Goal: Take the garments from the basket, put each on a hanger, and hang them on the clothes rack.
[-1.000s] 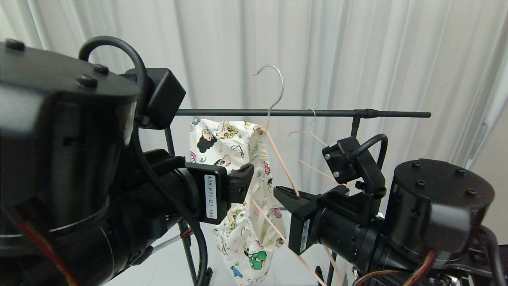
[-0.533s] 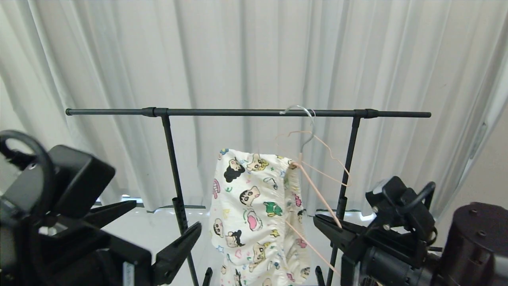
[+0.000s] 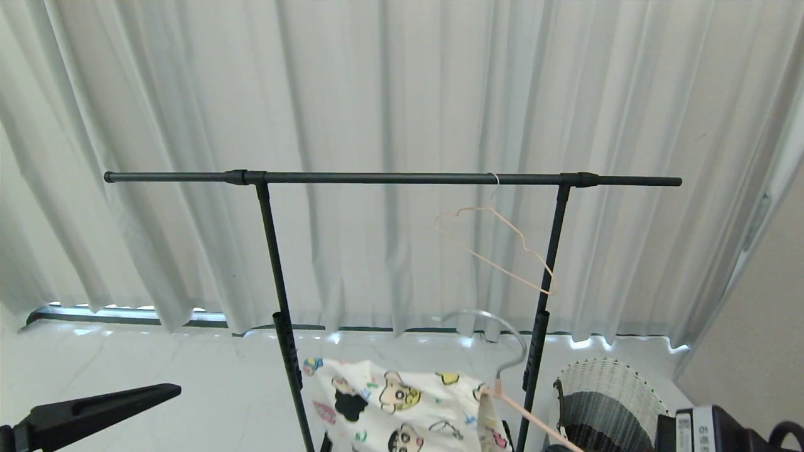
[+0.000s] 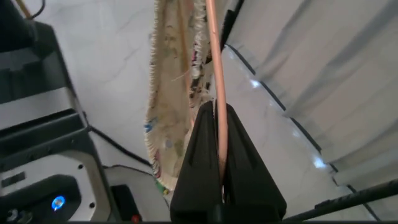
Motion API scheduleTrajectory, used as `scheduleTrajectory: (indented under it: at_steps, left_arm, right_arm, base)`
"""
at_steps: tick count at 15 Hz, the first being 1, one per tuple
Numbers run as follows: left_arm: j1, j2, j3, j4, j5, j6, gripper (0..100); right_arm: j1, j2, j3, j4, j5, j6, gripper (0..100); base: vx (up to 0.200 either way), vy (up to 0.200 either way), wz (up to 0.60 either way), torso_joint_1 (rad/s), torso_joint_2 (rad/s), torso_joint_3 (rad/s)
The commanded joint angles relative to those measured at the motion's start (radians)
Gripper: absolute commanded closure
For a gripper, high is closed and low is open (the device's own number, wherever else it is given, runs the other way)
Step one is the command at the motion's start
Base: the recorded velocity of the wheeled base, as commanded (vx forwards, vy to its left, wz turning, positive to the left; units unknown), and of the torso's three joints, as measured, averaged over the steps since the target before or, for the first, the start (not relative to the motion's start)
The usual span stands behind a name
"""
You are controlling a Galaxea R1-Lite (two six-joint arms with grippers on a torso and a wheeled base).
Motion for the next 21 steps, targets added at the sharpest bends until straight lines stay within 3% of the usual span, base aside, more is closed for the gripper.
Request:
scheduleTrajectory:
  at_steps: [1,4,8,11,17,21]
  left_arm:
    - [-0.003,0.001,0.016,-0.016,-0.096,0.031,0]
    - [-0.002,0.106,0.016,-0.070,-0.279,0.060,0]
    - [0.031,0.258,0.016,-0.082,-0.515,0.074,0]
    - [0.041,0.324,-0.003,-0.083,-0.563,0.076,0]
    - [0.146,0.411,0.001,-0.083,-0.561,0.067,0]
    - [0.146,0.437,0.001,-0.122,-0.561,0.067,0]
  right_arm:
    - [0.044,-0.047,0.045,-0.002,0.005,-0.006,100]
    - [0.124,-0.059,0.076,-0.002,0.005,-0.011,100]
    - [0.151,-0.056,0.073,-0.002,0.005,-0.026,100]
    - [0.151,-0.051,0.062,-0.002,0.003,-0.029,100]
    - [0.153,-0.058,0.059,-0.003,0.003,-0.046,100]
    - [0.153,-0.059,0.049,-0.007,0.003,-0.047,100]
  base:
    - [0.000,0.000,0.00,0.000,0.00,0.000]
    - [0.000,0.000,0.00,0.000,0.00,0.000]
    - [0.000,0.000,0.00,0.000,0.00,0.000]
    - [0.000,0.000,0.00,0.000,0.00,0.000]
    - [0.000,0.000,0.00,0.000,0.00,0.000]
    - [0.000,0.000,0.00,0.000,0.00,0.000]
